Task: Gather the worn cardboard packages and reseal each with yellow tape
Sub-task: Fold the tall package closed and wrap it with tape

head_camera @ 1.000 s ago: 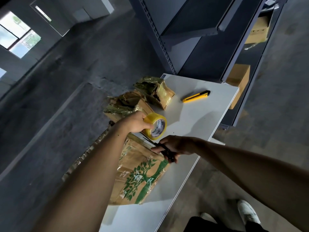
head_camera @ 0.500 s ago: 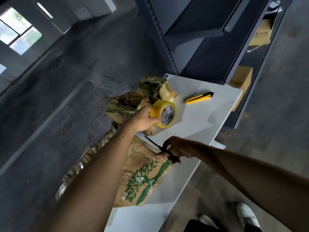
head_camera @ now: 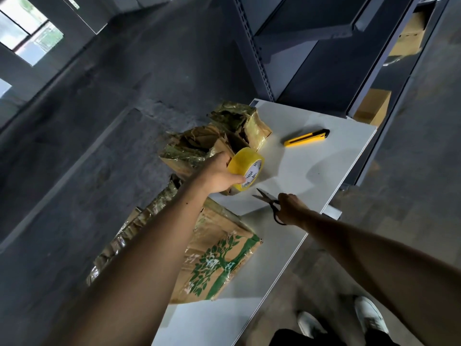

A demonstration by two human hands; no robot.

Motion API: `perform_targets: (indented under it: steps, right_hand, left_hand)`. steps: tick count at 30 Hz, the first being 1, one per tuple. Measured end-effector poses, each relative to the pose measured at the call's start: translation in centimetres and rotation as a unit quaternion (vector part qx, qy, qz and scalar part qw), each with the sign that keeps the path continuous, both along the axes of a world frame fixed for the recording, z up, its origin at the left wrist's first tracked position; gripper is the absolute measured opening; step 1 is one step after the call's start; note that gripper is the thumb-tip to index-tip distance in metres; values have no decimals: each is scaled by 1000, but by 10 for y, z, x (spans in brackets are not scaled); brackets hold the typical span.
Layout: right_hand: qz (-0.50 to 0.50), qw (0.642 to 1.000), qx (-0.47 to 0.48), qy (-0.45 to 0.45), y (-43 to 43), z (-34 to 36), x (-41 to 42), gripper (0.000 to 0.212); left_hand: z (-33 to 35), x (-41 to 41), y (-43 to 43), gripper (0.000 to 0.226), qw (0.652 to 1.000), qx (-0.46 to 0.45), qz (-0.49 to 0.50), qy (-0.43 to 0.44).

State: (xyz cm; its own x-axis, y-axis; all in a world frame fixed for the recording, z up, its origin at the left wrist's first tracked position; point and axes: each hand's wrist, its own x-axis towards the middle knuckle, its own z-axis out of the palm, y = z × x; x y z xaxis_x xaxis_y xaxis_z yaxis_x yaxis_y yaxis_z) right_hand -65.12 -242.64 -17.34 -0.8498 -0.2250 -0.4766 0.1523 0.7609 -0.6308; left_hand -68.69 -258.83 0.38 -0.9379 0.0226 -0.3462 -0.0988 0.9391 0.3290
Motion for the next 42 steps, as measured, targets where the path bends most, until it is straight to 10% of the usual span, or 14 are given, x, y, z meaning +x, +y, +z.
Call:
perform_targets:
  steps: [8, 15, 20, 30, 35, 42]
  right_hand:
    - [50, 999, 17, -4, -18, 27, 1, 33]
    - [36, 949, -303, -82, -65, 89, 7, 47]
    - [4, 898, -416, -140, -102, 99, 12, 132]
    - [50, 955, -265, -120, -77, 78, 15, 73]
    - [40, 886, -433, -160, -89, 106, 10, 100]
    - [-16, 964, -264, -38, -66, 104, 1, 88]
  left_hand:
    - [8, 0, 3, 30, 999, -42, -8, 31]
    - [40, 13, -3, 45, 972, -147, -50, 179]
    - [47, 29, -23, 47, 945, -200, -60, 251]
    - [41, 29, -36, 45, 960, -16, 82, 266]
    - [36, 28, -38, 45, 960, -11, 87, 264]
    - [36, 27, -40, 49, 964, 31, 77, 254]
